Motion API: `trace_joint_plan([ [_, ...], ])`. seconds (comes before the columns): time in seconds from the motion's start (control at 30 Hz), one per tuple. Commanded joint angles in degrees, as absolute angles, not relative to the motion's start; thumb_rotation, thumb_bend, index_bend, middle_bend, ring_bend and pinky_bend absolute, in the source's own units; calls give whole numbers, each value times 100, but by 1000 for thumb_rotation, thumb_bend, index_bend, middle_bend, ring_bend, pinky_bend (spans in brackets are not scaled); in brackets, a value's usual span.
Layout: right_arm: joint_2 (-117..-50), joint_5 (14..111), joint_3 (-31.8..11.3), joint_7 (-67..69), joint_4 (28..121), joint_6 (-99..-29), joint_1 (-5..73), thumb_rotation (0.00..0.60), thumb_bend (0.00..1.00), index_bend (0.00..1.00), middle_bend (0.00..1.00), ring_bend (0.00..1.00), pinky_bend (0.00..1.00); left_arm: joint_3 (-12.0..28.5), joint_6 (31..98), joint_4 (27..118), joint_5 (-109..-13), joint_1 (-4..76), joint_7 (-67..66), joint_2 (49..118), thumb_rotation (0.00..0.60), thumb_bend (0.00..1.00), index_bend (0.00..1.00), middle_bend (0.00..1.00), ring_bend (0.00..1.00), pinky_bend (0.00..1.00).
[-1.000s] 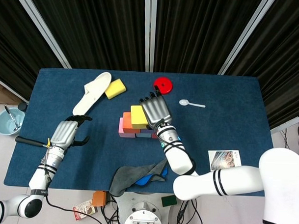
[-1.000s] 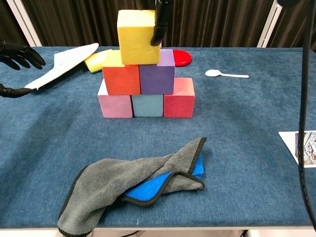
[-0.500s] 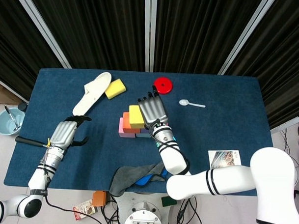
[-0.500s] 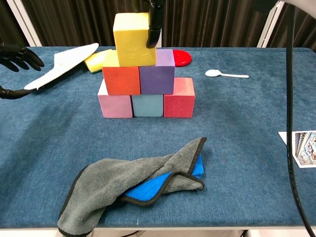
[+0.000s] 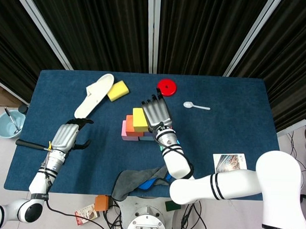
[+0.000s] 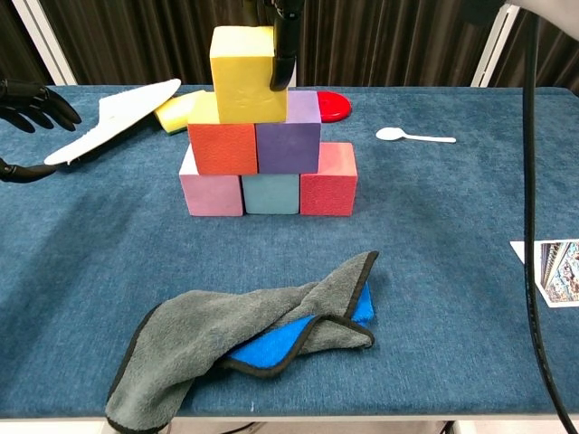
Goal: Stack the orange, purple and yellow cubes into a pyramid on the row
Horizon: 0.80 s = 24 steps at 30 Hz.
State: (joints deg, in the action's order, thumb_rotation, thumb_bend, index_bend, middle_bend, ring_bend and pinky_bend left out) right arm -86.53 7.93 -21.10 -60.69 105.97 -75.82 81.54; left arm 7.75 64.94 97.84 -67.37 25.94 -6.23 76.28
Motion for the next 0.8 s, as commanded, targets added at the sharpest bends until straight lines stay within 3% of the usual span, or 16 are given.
trace_joint_plan([
  [0.03, -8643, 800, -2122, -6073, 10616, -7594, 8139, 600, 78, 311, 362, 178, 0, 779, 6492, 9784, -6739, 2598, -625, 7630, 600, 277, 255, 235, 217, 206],
  [0.3, -8639, 761, -2160, -6120, 10649, -7620, 8113, 600, 73, 249, 323, 171, 0, 790, 6470, 9781, -6734, 2622, -665, 7650, 600, 277, 255, 235, 216, 206],
  [0.6, -8443, 764, -2256, -6033, 10950, -7653, 7994, 600, 48, 67, 182, 114, 0, 835, 6233, 9701, -6605, 2805, -875, 7692, 600, 277, 255, 235, 216, 206],
  [0.8, -7846, 1021, -2355, -5516, 11603, -7659, 7528, 600, 44, 39, 150, 99, 0, 800, 5975, 9604, -6538, 2974, -1054, 7719, 600, 277, 256, 235, 217, 206],
])
